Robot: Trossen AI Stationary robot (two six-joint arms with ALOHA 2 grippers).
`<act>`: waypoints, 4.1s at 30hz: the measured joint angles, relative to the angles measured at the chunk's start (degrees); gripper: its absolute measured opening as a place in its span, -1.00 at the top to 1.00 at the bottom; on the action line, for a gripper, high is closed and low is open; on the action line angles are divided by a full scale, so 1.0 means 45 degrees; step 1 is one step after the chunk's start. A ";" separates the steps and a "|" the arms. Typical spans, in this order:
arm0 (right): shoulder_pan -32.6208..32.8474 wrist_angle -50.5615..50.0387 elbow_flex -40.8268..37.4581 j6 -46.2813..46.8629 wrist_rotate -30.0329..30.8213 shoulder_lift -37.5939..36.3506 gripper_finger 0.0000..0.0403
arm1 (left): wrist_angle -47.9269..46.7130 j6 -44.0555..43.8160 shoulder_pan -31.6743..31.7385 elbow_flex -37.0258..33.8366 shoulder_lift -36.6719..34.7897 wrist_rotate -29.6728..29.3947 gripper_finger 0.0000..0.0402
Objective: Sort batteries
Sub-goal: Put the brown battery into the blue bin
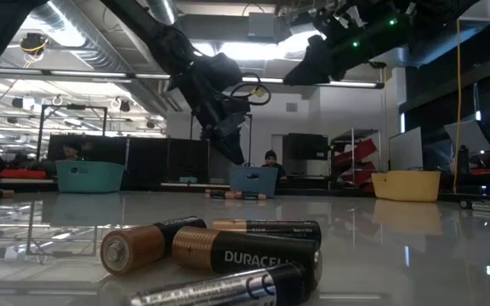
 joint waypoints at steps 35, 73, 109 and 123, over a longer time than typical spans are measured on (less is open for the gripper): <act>0.0010 -0.1376 0.0039 0.1299 -0.2625 0.0000 0.10 | 0.1464 0.4531 -0.0507 -0.4507 -0.2199 0.3313 0.35; 0.0000 -0.0840 0.0039 0.0529 -0.2692 0.0000 0.10 | 0.1125 0.3579 -0.0575 -0.3747 -0.0257 0.3200 0.82; 0.0000 -0.0526 0.0039 0.0406 -0.2672 0.0000 0.10 | 0.1815 0.1269 0.0639 -0.0923 -0.0797 0.1311 0.79; 0.0000 -0.0883 0.0039 0.0292 -0.2672 0.0000 0.10 | 0.1042 0.0654 0.0780 -0.0126 0.0010 0.1353 0.40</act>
